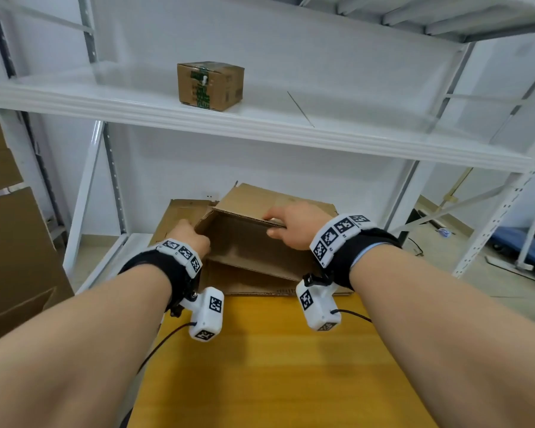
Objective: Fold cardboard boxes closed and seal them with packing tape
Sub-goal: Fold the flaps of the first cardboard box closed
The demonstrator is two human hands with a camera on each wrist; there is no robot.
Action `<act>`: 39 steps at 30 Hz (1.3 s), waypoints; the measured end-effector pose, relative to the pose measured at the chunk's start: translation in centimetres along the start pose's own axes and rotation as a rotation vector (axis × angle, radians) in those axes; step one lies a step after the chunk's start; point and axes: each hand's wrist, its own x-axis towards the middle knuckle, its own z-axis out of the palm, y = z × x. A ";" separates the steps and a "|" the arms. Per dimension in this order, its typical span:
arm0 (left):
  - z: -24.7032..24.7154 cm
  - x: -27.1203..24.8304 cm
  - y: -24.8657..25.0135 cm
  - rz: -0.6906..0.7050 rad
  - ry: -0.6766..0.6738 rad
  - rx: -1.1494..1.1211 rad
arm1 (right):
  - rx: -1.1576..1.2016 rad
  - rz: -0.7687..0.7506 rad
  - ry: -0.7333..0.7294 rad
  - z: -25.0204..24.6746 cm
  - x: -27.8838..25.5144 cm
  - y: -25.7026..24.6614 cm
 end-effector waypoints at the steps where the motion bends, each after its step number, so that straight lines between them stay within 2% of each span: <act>1: 0.2 -0.2 -0.3 -0.057 -0.006 -0.028 | -0.001 -0.005 0.001 0.1 0.2 -0.2; 4: 0.7 -0.3 -1.2 -0.172 -0.018 -0.080 | 0.013 -0.019 0.001 0.2 0.5 -0.7; 7: 1.4 0.0 -1.5 -0.200 -0.004 -0.061 | 0.029 -0.023 0.005 -0.1 0.8 -1.1; 14: 2.8 0.5 -2.4 -0.085 0.106 -0.142 | 0.023 -0.014 -0.015 -0.3 1.1 -1.7; 17: 3.1 0.5 -3.3 -0.041 0.110 -0.062 | -0.009 0.007 -0.049 0.1 1.1 -1.3; 21: 2.6 0.3 -3.4 0.011 0.029 0.073 | 0.003 0.013 -0.075 0.4 0.8 -1.2; 25: 2.0 0.0 -2.0 0.080 0.124 0.145 | 0.051 -0.007 -0.051 0.1 0.9 -1.5; 29: 1.6 -0.4 -1.0 0.090 0.080 0.070 | 0.032 -0.020 -0.042 -0.7 0.9 -1.7; 34: 1.9 -1.5 -1.0 0.136 0.142 0.222 | 0.009 -0.024 -0.061 -0.3 0.8 -1.8; 39: 2.0 -1.5 -1.2 0.045 -0.088 0.075 | 0.047 -0.042 -0.098 0.3 0.8 -2.2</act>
